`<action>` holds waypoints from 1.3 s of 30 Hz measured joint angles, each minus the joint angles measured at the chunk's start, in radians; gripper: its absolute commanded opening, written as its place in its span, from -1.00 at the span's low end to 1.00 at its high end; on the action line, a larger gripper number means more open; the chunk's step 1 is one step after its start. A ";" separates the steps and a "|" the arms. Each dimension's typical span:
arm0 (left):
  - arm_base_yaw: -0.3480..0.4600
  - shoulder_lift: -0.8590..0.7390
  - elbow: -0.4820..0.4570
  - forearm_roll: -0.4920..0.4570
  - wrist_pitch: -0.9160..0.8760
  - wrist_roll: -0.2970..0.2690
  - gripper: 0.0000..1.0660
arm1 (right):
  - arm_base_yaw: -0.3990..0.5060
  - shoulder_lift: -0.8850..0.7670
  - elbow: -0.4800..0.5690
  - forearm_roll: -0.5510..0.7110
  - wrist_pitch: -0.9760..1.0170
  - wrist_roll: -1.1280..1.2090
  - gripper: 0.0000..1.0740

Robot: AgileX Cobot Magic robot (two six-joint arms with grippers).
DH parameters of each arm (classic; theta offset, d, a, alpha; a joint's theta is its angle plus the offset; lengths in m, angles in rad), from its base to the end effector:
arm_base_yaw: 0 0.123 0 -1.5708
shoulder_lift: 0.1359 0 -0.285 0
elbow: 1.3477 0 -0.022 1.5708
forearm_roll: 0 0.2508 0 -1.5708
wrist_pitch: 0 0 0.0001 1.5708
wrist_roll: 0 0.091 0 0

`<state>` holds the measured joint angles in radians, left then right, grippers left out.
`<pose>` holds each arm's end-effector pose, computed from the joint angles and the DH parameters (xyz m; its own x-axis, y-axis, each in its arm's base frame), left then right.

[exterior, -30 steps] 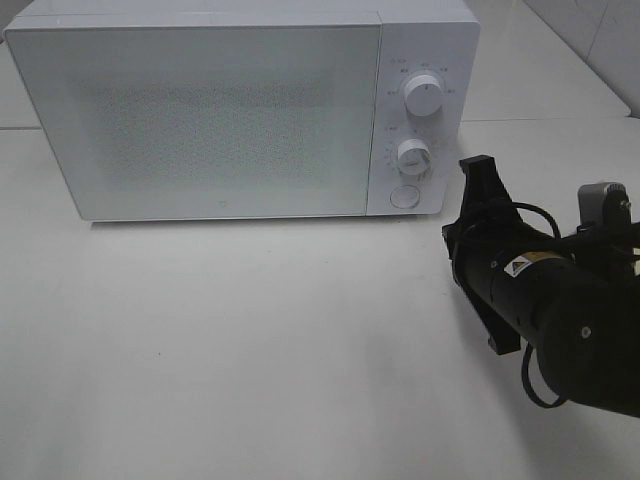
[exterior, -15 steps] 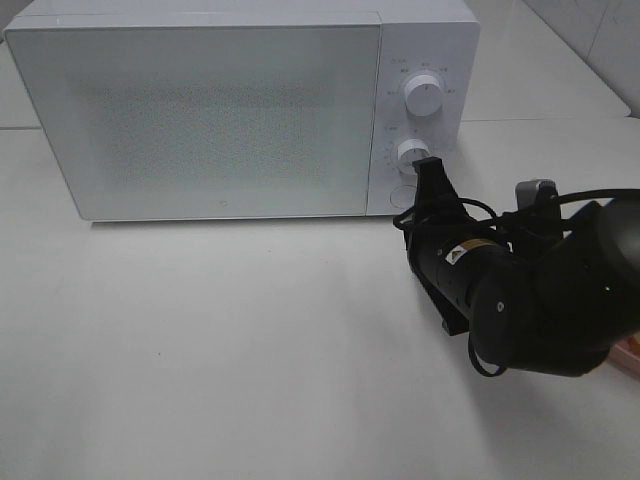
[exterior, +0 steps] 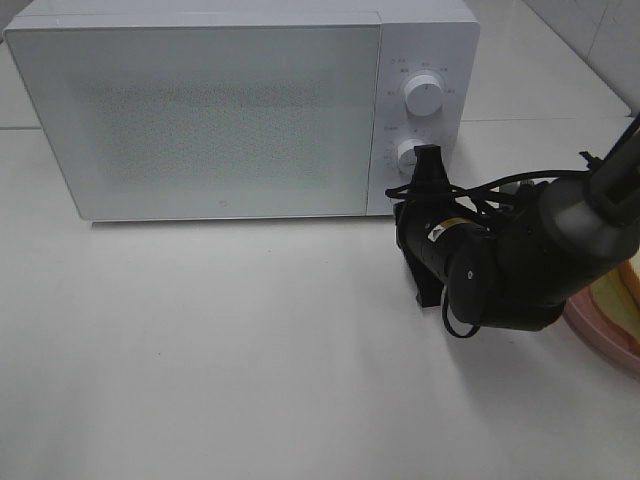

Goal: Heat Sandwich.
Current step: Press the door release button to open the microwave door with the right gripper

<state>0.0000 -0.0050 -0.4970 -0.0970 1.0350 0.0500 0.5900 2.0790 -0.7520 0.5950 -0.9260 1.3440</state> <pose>-0.0044 -0.0076 0.2788 -0.4293 0.0004 -0.9032 0.0754 0.9965 -0.0354 0.3120 0.1599 0.0886 -0.1013 0.9944 -0.0288 0.3489 0.0627 0.9351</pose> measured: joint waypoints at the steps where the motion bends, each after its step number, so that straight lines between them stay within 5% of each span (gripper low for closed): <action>1: 0.000 0.000 0.000 0.000 0.000 0.000 0.98 | 0.000 0.000 0.000 0.000 0.000 0.000 -0.93; 39: 0.000 0.000 0.000 0.000 0.001 0.000 0.98 | -0.072 0.072 -0.098 -0.072 0.016 0.023 -0.91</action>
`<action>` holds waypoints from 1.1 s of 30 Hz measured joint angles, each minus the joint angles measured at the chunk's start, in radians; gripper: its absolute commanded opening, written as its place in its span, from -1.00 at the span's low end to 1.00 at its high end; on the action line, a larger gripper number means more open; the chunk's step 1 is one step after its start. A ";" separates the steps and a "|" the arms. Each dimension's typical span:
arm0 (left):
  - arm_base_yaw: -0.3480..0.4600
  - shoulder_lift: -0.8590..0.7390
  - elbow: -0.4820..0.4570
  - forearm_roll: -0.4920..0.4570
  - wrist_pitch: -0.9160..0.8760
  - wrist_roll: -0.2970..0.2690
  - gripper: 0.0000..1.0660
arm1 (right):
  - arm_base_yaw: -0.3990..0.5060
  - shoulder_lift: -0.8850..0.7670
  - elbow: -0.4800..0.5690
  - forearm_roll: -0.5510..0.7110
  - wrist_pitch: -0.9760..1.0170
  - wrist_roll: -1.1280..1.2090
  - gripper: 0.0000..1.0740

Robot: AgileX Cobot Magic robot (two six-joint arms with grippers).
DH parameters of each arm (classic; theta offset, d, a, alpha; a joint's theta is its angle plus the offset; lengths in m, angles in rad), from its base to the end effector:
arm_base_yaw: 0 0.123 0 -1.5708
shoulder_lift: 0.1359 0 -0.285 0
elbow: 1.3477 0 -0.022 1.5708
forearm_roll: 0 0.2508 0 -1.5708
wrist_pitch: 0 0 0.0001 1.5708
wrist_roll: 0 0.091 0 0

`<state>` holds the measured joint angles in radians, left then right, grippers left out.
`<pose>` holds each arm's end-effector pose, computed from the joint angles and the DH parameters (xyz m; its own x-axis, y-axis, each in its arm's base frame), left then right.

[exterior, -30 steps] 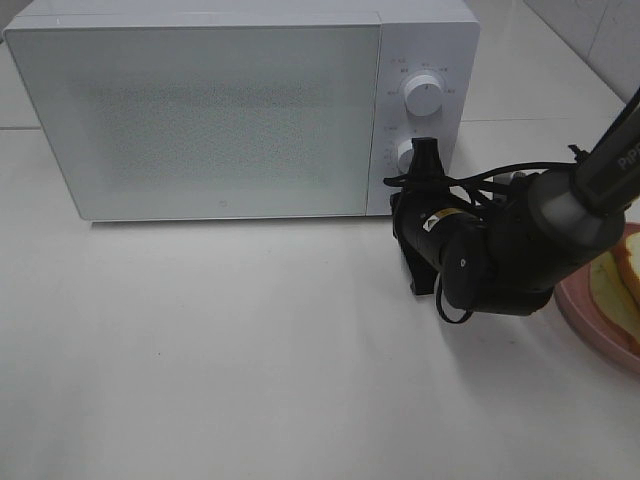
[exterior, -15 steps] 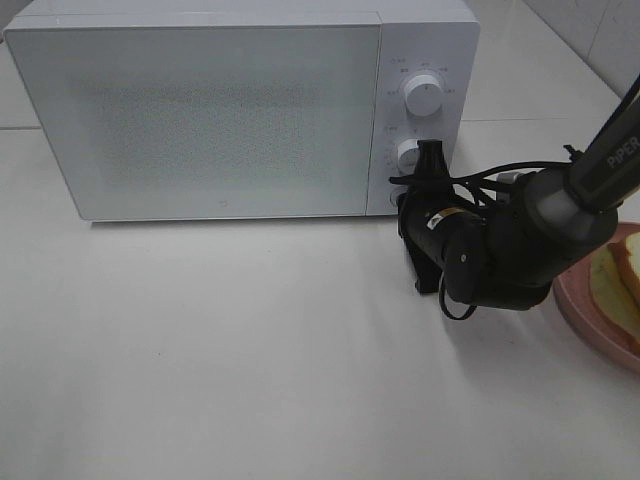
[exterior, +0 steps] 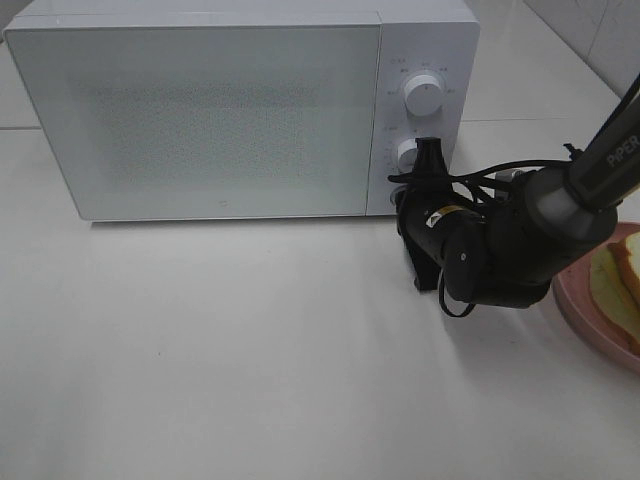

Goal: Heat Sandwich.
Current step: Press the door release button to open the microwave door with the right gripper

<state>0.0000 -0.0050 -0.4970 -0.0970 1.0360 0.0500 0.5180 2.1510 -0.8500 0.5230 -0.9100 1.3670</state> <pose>-0.0045 -0.0076 0.2788 -0.4302 0.0004 -0.9027 0.0754 0.9965 -0.0354 0.3420 0.1536 0.0800 -0.0917 0.9957 -0.0164 0.3332 0.0462 0.9417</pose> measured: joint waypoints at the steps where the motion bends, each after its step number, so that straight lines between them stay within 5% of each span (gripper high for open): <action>1: 0.000 0.000 0.000 0.000 0.000 0.000 0.98 | 0.000 0.000 -0.001 -0.003 -0.001 0.000 -0.91; 33: 0.000 0.000 0.000 0.000 0.000 0.000 0.98 | -0.020 0.014 -0.101 0.071 0.103 -0.101 -0.95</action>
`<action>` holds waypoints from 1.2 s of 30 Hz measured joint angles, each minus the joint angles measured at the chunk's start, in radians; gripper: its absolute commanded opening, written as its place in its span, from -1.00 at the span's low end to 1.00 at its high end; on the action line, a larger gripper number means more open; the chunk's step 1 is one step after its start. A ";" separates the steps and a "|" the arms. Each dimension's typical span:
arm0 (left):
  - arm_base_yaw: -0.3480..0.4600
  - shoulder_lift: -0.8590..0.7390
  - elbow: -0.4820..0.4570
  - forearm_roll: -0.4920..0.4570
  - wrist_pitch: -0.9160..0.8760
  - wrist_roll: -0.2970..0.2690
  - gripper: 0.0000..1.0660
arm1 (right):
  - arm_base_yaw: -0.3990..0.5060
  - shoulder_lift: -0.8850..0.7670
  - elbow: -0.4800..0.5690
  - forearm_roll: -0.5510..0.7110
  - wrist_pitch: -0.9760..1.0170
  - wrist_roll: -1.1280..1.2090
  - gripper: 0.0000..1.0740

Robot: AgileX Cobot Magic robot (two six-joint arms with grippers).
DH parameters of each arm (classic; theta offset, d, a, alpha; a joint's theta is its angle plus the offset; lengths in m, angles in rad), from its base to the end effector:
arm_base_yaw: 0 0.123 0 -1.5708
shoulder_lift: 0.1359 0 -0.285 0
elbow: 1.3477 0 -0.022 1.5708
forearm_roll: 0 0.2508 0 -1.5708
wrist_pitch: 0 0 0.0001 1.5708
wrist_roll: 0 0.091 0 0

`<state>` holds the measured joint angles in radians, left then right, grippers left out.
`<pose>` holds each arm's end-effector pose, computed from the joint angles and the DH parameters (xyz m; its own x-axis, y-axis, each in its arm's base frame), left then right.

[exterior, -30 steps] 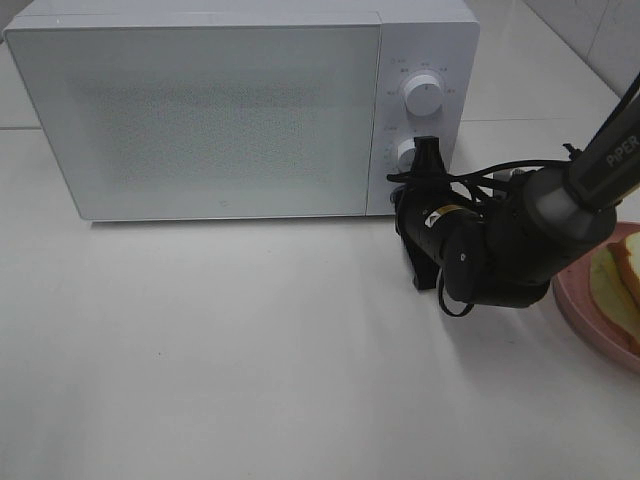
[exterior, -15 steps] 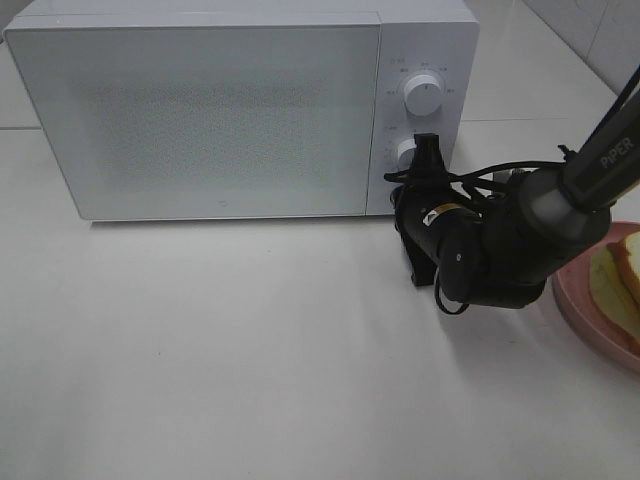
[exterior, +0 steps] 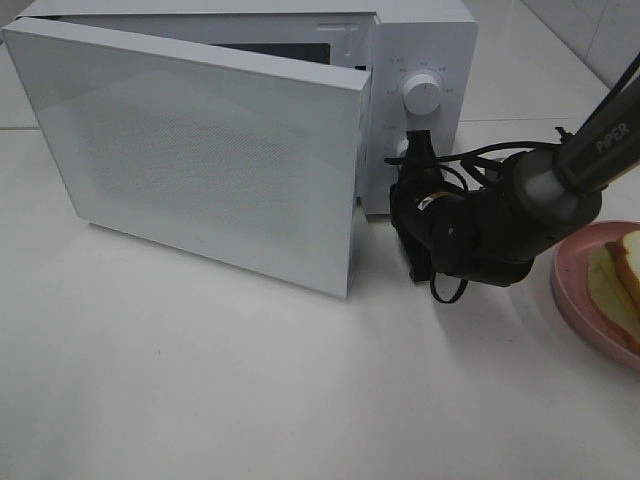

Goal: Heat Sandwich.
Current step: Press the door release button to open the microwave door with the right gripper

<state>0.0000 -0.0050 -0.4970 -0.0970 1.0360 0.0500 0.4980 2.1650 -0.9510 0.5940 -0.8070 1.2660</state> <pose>-0.0045 -0.0076 0.2788 -0.4302 0.0004 -0.9027 0.0754 0.9965 -0.0354 0.3636 0.1559 0.0848 -0.0642 0.9971 -0.0403 0.3646 0.0610 0.9291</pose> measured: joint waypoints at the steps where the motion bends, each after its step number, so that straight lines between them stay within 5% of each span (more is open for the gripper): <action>1: 0.000 0.000 0.000 0.000 0.000 0.000 0.98 | 0.000 0.000 0.000 0.000 0.000 0.000 -0.95; 36: 0.000 0.000 0.000 0.000 0.000 0.000 0.98 | 0.000 -0.007 -0.013 0.024 0.059 -0.006 -0.99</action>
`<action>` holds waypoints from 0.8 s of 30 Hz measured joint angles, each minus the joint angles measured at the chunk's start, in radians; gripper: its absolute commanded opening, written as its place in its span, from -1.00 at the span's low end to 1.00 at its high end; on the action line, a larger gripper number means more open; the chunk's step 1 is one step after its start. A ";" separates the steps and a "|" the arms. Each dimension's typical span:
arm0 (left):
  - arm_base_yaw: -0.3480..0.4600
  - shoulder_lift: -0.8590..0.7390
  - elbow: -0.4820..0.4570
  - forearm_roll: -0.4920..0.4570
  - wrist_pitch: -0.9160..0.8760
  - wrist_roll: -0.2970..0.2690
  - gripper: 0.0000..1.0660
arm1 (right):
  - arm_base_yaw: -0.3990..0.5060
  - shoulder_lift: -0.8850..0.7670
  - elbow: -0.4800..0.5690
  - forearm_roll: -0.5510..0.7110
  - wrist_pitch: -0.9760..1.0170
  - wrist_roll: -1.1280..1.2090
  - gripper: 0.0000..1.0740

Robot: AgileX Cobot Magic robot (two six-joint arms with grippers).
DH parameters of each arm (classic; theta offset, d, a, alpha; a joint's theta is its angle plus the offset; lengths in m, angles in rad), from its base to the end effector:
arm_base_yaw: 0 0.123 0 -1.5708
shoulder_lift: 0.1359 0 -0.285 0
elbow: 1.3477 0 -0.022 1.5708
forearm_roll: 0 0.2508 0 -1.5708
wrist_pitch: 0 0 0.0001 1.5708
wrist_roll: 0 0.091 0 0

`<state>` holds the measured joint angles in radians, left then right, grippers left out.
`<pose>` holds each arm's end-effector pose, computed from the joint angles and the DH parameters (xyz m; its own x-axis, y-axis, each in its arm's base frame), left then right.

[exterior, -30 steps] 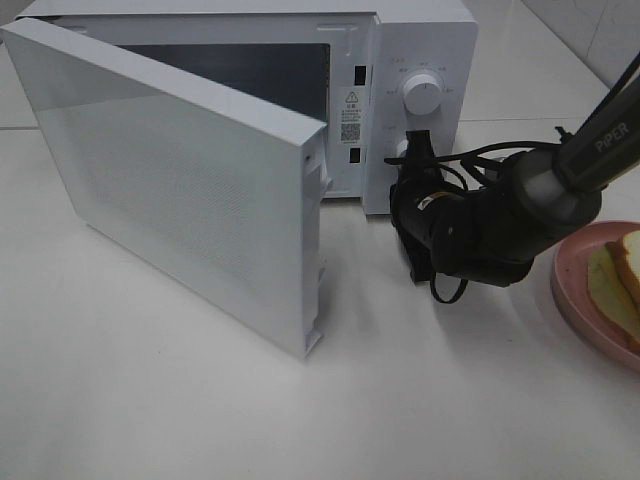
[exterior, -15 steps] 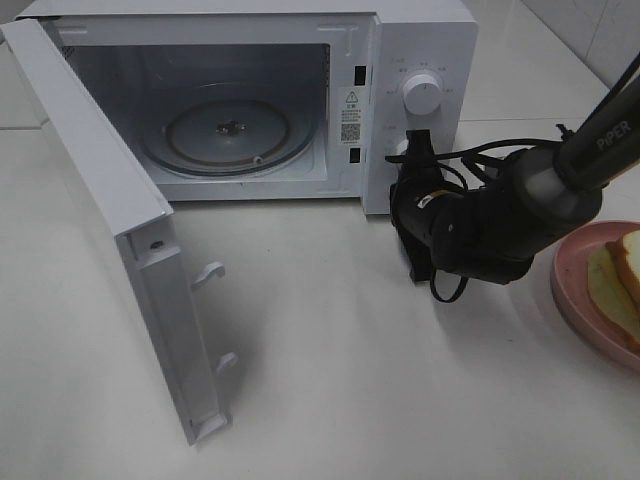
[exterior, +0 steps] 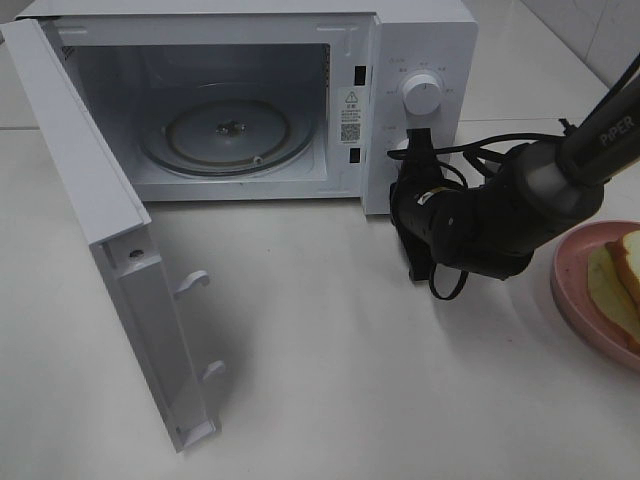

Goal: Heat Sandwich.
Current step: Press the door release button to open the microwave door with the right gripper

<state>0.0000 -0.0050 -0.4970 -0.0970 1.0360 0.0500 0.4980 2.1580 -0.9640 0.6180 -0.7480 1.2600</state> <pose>-0.0045 -0.0076 0.2788 -0.4302 0.0004 -0.9027 0.0754 0.9965 -0.0354 0.3645 0.1574 0.0851 -0.0611 0.9979 -0.0209 0.4056 0.0440 0.9130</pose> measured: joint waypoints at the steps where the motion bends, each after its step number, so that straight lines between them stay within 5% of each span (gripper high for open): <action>1: 0.000 0.000 0.000 0.000 0.000 0.000 0.98 | 0.001 -0.001 0.000 0.004 0.001 0.000 -0.99; 24: 0.000 0.000 0.000 0.000 0.000 0.001 0.98 | 0.015 -0.057 0.084 -0.047 -0.050 0.002 -0.98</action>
<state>0.0000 -0.0050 -0.4970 -0.0970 1.0360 0.0510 0.5130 2.1010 -0.8800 0.5710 -0.7980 1.2620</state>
